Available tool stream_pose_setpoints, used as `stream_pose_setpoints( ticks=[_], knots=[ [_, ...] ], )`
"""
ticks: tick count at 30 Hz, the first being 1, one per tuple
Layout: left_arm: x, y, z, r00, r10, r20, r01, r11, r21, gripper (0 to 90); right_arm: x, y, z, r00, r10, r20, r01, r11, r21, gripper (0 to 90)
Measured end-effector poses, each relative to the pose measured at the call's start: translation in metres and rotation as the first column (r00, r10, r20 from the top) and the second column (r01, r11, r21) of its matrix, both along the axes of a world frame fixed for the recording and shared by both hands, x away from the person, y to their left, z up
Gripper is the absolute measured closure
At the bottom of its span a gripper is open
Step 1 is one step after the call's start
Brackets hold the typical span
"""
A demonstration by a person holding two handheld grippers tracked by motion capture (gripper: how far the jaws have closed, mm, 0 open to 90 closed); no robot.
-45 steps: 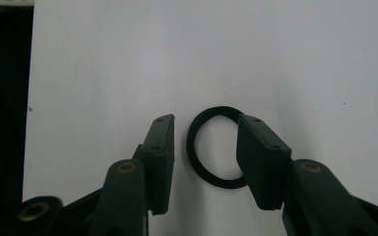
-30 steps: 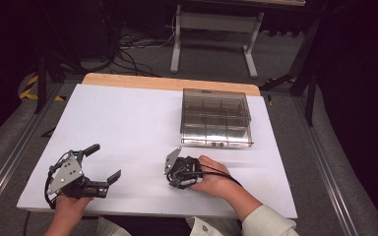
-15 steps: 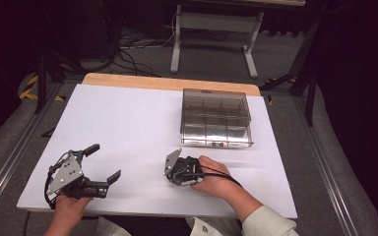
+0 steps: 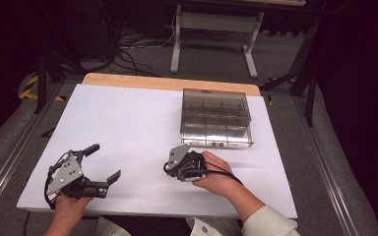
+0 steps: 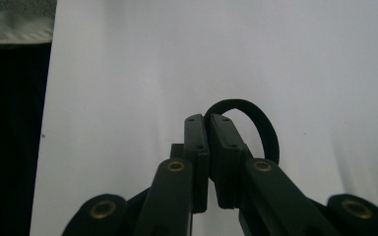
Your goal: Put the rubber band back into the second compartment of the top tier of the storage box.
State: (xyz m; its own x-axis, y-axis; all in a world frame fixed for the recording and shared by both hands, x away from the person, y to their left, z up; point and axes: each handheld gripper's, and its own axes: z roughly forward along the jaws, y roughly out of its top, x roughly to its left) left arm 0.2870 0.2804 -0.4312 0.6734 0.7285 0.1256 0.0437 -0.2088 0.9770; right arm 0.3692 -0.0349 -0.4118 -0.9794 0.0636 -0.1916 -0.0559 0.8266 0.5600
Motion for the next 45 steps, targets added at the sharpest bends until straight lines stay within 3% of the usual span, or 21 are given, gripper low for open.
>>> stream_pose_setpoints(
  ticks=[27,45],
  knots=[
    [0.000,0.000,0.000,1.0000,0.001,0.001,-0.001,1.0000,0.002,0.6,0.001,-0.014,0.022,0.9997,0.008,0.025,-0.010,0.997,0.082,86.1],
    [0.000,0.000,0.000,1.0000,0.002,0.000,-0.002,1.0000,-0.003,0.6,0.004,-0.031,0.042,0.9982,-0.042,0.044,0.036,0.992,0.124,86.7]
  ],
)
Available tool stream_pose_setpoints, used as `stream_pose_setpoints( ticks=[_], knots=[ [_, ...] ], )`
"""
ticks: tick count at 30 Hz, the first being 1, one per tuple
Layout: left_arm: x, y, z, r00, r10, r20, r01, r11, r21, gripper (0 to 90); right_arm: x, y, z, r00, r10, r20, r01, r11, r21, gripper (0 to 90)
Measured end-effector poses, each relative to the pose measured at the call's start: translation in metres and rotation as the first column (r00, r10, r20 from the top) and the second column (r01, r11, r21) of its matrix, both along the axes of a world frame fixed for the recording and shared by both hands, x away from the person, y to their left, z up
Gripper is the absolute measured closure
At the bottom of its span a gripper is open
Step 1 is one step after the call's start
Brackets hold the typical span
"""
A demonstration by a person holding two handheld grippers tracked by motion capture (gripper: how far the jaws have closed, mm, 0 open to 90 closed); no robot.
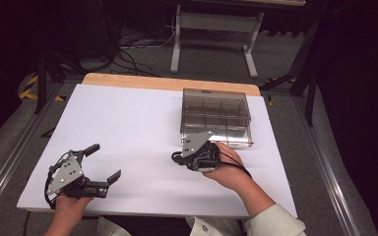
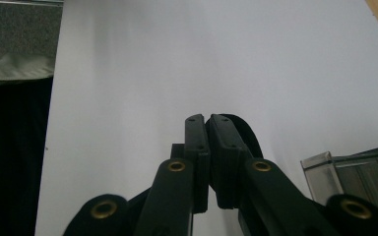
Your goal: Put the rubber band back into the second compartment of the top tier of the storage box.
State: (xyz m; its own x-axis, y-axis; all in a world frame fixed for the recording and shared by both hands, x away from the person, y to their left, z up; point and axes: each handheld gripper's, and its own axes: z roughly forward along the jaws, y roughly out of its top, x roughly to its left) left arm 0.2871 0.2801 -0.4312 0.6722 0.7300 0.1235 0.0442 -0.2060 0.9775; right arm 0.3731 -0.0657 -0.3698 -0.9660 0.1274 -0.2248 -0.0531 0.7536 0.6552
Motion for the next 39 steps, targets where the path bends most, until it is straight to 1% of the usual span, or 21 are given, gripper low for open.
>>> stream_pose_setpoints(
  ticks=[12,18,26,28,30,34,35,36,37,38,39],
  knots=[
    [0.000,0.000,0.000,1.0000,0.000,-0.001,0.000,1.0000,0.001,0.6,0.005,-0.014,0.013,0.9992,-0.037,0.014,0.036,0.999,0.023,86.7],
    [0.000,0.000,0.000,1.0000,0.000,0.000,0.000,1.0000,0.002,0.6,0.008,-0.023,0.019,0.9976,-0.067,0.016,0.066,0.997,0.039,86.7],
    [0.000,0.000,0.000,1.0000,0.000,0.000,0.000,1.0000,0.001,0.6,0.013,-0.031,0.026,0.9944,-0.104,0.019,0.103,0.994,0.039,86.7],
    [0.000,0.000,0.000,1.0000,0.000,0.000,0.000,1.0000,0.002,0.6,0.016,-0.034,0.028,0.9919,-0.126,0.015,0.125,0.991,0.036,86.7],
    [0.000,0.000,0.000,1.0000,0.000,0.000,0.000,1.0000,0.002,0.6,0.017,-0.035,0.028,0.9915,-0.130,0.011,0.129,0.991,0.034,86.7],
    [0.000,0.000,0.000,1.0000,-0.002,0.001,0.002,1.0000,0.002,0.6,0.024,-0.039,0.029,0.9855,-0.169,-0.008,0.169,0.985,0.021,86.7],
    [0.000,0.000,0.000,1.0000,-0.002,0.001,0.002,1.0000,0.002,0.6,0.024,-0.039,0.029,0.9855,-0.169,-0.008,0.169,0.985,0.021,86.7],
    [0.000,-0.001,0.000,1.0000,-0.004,-0.001,0.004,1.0000,0.004,0.6,0.027,-0.039,0.028,0.9802,-0.198,-0.008,0.198,0.980,0.007,86.7],
    [0.000,0.000,0.000,1.0000,-0.004,0.002,0.004,1.0000,0.006,0.6,0.029,-0.040,0.028,0.9773,-0.211,-0.014,0.211,0.977,0.003,86.7],
    [0.000,0.000,0.000,1.0000,-0.004,0.002,0.004,1.0000,0.006,0.6,0.029,-0.040,0.028,0.9773,-0.211,-0.014,0.211,0.977,0.003,86.7],
    [0.000,0.000,0.000,1.0000,-0.002,0.002,0.002,1.0000,0.004,0.6,0.030,-0.040,0.028,0.9751,-0.221,-0.015,0.221,0.975,0.001,86.7]
  ],
)
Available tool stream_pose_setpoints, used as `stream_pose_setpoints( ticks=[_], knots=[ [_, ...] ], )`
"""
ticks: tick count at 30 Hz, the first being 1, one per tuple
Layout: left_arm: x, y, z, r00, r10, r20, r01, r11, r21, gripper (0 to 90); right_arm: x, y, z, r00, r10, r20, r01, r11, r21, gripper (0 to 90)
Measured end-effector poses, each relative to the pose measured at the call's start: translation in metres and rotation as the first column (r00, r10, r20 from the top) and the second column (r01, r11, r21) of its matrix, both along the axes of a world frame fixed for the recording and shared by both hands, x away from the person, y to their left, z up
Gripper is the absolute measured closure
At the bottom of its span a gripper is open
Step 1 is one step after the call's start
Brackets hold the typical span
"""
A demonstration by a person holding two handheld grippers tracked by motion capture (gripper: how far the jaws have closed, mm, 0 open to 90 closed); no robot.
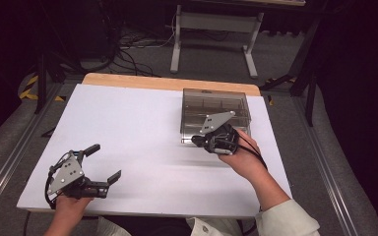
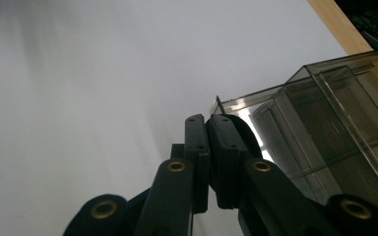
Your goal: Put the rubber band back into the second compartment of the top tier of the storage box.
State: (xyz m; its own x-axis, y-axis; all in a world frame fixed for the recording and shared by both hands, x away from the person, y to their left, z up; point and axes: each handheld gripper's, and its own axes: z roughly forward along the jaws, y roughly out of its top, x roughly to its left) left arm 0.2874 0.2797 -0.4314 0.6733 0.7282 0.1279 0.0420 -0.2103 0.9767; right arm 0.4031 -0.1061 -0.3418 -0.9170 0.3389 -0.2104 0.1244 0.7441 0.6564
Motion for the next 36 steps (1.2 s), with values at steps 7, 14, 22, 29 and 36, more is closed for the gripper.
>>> stream_pose_setpoints(
  ticks=[7,14,22,29,36],
  knots=[
    [0.000,0.000,0.000,1.0000,0.001,-0.003,-0.001,1.0000,-0.007,0.6,0.011,-0.008,0.001,0.9963,-0.083,-0.023,0.083,0.996,0.016,86.7],
    [0.000,0.000,0.000,1.0000,0.000,-0.002,0.000,1.0000,-0.002,0.6,0.021,-0.015,-0.001,0.9855,-0.163,-0.046,0.164,0.986,0.018,86.7],
    [0.000,0.000,0.000,1.0000,0.001,-0.003,-0.001,1.0000,-0.002,0.6,0.030,-0.020,-0.003,0.9742,-0.218,-0.059,0.219,0.976,0.011,86.6],
    [0.000,0.000,0.000,1.0000,0.002,-0.004,-0.002,0.9999,-0.010,0.6,0.038,-0.023,-0.008,0.9651,-0.258,-0.042,0.258,0.966,-0.023,86.6],
    [0.000,0.000,0.000,1.0000,0.002,-0.005,-0.002,1.0000,-0.009,0.6,0.044,-0.027,-0.011,0.9535,-0.295,-0.061,0.294,0.955,-0.033,86.6]
  ],
)
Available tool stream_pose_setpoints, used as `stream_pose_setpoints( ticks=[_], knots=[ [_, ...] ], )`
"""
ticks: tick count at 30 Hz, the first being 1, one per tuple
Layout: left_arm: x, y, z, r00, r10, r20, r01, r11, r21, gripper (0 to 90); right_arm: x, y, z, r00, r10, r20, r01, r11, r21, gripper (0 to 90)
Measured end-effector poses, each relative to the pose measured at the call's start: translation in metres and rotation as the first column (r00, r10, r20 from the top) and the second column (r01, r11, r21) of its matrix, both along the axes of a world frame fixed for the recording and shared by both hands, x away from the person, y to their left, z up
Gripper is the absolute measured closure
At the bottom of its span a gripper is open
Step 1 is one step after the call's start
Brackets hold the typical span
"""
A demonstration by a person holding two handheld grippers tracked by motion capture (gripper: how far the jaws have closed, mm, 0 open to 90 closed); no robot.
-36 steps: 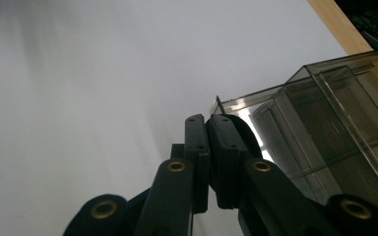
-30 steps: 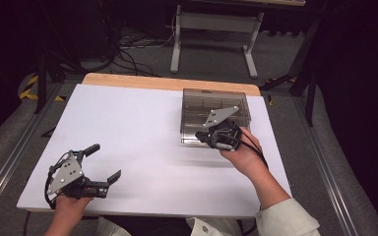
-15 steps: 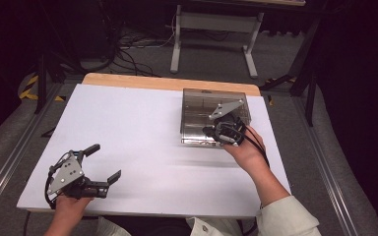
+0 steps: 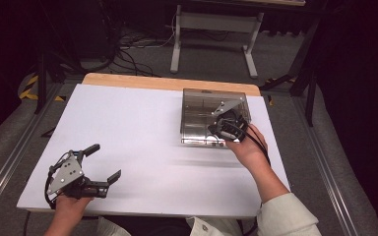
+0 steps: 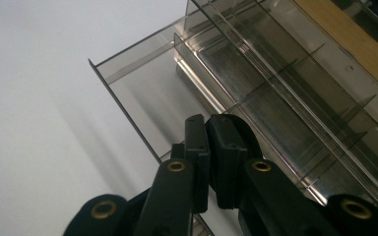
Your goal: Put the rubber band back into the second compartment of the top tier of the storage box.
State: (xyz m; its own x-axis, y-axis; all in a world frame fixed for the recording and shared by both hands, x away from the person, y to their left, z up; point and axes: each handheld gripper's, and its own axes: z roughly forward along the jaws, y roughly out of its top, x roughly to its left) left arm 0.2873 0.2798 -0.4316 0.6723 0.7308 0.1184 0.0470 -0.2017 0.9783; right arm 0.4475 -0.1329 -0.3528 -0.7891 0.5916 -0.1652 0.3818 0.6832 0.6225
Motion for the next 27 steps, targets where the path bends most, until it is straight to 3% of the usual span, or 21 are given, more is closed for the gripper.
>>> stream_pose_setpoints(
  ticks=[27],
  knots=[
    [0.000,0.000,0.000,1.0000,-0.002,-0.001,0.002,1.0000,0.002,0.6,0.017,-0.004,-0.015,0.9969,-0.047,-0.064,0.046,0.999,-0.016,86.6]
  ],
)
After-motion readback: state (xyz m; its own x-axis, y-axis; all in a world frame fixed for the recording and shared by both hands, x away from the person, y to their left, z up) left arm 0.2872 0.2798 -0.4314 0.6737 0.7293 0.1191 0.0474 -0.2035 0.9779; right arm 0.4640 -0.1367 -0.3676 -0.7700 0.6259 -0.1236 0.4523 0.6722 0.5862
